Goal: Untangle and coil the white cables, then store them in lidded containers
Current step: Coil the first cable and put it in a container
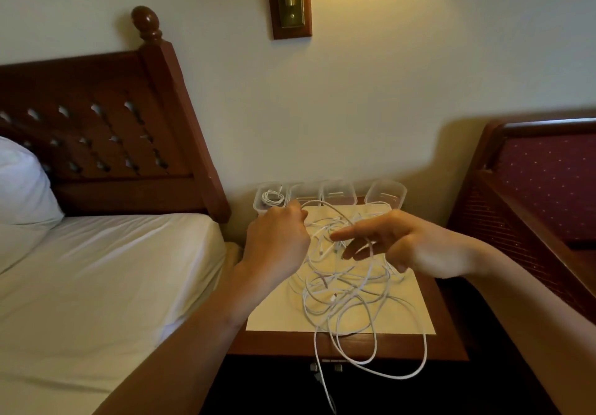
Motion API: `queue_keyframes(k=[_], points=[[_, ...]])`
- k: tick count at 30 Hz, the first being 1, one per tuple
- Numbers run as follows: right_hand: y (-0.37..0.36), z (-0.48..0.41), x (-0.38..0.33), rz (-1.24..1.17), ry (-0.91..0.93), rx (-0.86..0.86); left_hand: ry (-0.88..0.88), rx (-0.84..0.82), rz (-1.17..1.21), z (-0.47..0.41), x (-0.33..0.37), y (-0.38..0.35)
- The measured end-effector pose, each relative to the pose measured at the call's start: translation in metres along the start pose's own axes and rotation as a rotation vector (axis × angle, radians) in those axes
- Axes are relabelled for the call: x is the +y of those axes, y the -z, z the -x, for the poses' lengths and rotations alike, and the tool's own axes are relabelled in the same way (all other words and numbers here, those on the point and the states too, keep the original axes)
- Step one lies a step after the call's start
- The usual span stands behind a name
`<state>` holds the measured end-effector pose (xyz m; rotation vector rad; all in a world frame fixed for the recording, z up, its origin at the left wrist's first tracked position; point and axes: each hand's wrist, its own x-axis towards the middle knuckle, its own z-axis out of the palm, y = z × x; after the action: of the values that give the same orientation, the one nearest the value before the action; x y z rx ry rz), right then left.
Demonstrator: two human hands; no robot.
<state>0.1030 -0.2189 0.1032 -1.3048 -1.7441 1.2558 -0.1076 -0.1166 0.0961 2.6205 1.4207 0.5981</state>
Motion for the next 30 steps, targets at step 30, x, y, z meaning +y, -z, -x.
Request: queue_keyframes(k=[30], points=[[-0.094,-0.006,0.023,0.055,0.001,0.75,0.033,-0.247,2.088,0.025,0.037,0.001]])
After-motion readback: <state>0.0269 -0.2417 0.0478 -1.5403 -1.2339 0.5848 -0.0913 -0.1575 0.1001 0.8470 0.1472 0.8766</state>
